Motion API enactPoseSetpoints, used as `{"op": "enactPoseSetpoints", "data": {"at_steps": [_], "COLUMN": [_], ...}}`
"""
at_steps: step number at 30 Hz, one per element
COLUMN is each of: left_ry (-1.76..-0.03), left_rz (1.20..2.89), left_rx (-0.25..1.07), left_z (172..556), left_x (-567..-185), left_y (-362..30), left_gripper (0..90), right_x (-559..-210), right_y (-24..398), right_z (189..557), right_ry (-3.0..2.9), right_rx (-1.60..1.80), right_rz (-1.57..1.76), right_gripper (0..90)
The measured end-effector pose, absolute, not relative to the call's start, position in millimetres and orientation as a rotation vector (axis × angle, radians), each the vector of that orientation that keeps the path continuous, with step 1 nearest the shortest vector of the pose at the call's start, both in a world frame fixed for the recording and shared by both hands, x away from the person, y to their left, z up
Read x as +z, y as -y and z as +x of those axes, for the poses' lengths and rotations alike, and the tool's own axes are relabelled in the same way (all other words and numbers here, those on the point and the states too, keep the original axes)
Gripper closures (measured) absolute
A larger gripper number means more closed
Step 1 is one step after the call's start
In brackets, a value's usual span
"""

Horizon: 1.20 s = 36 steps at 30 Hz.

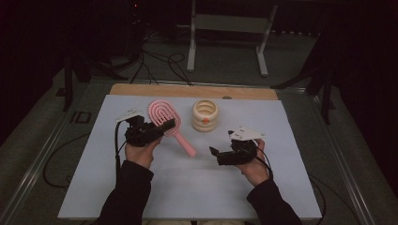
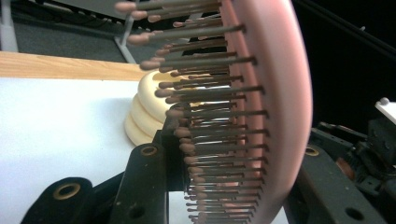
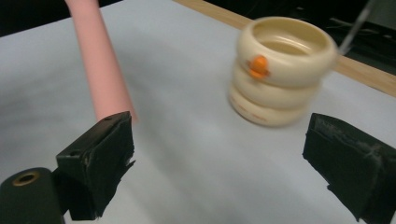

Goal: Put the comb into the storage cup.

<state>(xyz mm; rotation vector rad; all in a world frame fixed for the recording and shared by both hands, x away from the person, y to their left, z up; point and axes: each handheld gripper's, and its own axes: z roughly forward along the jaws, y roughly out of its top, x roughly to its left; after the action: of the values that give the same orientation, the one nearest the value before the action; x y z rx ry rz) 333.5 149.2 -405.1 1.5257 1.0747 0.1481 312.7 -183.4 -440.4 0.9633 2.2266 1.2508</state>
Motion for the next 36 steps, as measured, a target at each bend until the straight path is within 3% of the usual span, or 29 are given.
{"op": "enactPoseSetpoints", "data": {"at_steps": [23,36], "left_ry": [-1.081,-1.065], "left_rz": [1.526,1.516], "left_rx": [0.17,0.199], "left_z": [344,351], "left_x": [-393,-381], "left_y": [-159,-159], "left_gripper": [64.3,64.3], "right_x": [-481,-490], "right_y": [259,272], "right_z": [268,258], "right_ry": [-1.944,-1.895], "right_rx": [1.326,1.345], "right_rz": [1.07,1.093], "right_gripper": [8.7,9.1]}}
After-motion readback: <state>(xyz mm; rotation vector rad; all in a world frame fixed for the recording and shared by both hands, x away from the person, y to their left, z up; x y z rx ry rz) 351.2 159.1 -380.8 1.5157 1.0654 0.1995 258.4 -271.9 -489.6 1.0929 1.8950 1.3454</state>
